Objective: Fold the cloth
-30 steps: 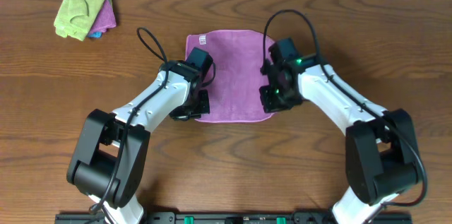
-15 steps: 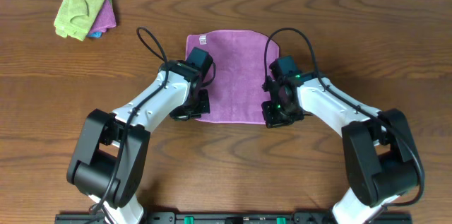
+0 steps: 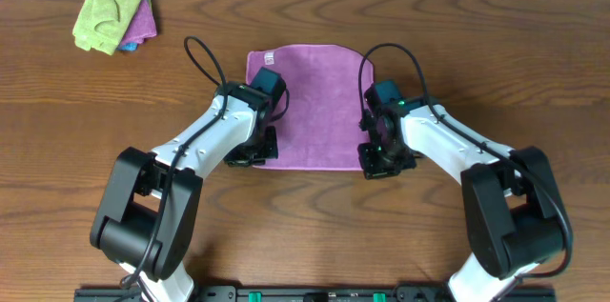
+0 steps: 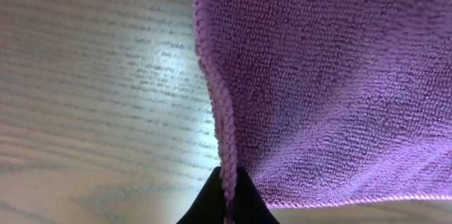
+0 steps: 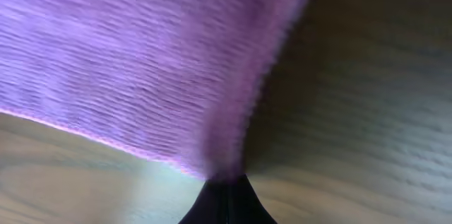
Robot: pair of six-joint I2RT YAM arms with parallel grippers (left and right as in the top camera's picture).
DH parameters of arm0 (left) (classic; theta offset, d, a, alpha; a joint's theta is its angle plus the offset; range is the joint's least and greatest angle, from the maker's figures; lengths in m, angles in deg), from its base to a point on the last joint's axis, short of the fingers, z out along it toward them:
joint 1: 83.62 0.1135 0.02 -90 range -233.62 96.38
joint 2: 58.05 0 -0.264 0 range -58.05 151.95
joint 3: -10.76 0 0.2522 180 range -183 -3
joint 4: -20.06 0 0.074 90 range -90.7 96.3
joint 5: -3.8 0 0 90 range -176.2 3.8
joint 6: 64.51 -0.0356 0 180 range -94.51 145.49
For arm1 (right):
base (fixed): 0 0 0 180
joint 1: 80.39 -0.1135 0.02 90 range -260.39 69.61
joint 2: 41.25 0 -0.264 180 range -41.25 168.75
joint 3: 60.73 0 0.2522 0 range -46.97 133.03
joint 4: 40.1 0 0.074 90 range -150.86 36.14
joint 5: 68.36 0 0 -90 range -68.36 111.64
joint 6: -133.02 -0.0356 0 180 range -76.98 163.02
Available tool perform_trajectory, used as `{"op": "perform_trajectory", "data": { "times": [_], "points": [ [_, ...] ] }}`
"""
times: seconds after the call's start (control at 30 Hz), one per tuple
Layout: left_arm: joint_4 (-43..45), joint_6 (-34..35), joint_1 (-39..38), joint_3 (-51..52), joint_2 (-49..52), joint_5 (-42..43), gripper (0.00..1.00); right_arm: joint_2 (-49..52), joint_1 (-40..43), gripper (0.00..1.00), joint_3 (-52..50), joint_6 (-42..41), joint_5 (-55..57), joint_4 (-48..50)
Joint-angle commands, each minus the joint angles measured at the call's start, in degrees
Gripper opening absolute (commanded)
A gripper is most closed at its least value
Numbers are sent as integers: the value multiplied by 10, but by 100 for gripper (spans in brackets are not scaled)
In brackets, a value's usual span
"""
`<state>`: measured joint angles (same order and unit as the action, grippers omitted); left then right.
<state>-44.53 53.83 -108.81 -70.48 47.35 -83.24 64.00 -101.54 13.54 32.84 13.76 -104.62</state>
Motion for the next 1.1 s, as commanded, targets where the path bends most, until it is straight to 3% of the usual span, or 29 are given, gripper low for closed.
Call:
{"op": "perform_trajectory", "data": {
  "times": [0.0, 0.07, 0.1, 0.13, 0.2, 0.37, 0.5, 1.07],
  "points": [
    [-6, 3, 0, 4, -5, 5, 6, 0, -2, 1, 28, -12, 18, -35],
    [-5, 7, 0, 4, -5, 12, 6, -9, -2, 6, 58, -12, 17, -79],
    [-5, 9, 0, 4, -5, 11, 6, -13, -1, 35, 66, -10, 8, -91],
    [-5, 11, 0, 4, -5, 11, 6, -18, 0, 51, 71, -4, -11, -98],
    [-1, 11, 0, 4, -5, 11, 6, -24, 10, 58, 72, 0, -73, -104],
    [5, 15, 0, 4, -5, 11, 6, -24, 80, 54, 72, 2, -140, -125],
    [14, 15, 0, 4, -5, 11, 6, -24, 136, 43, 71, 21, -235, -110],
    [26, 15, 0, 4, -5, 11, 6, 46, 110, 40, 64, -16, -214, -54]
  ]
}}
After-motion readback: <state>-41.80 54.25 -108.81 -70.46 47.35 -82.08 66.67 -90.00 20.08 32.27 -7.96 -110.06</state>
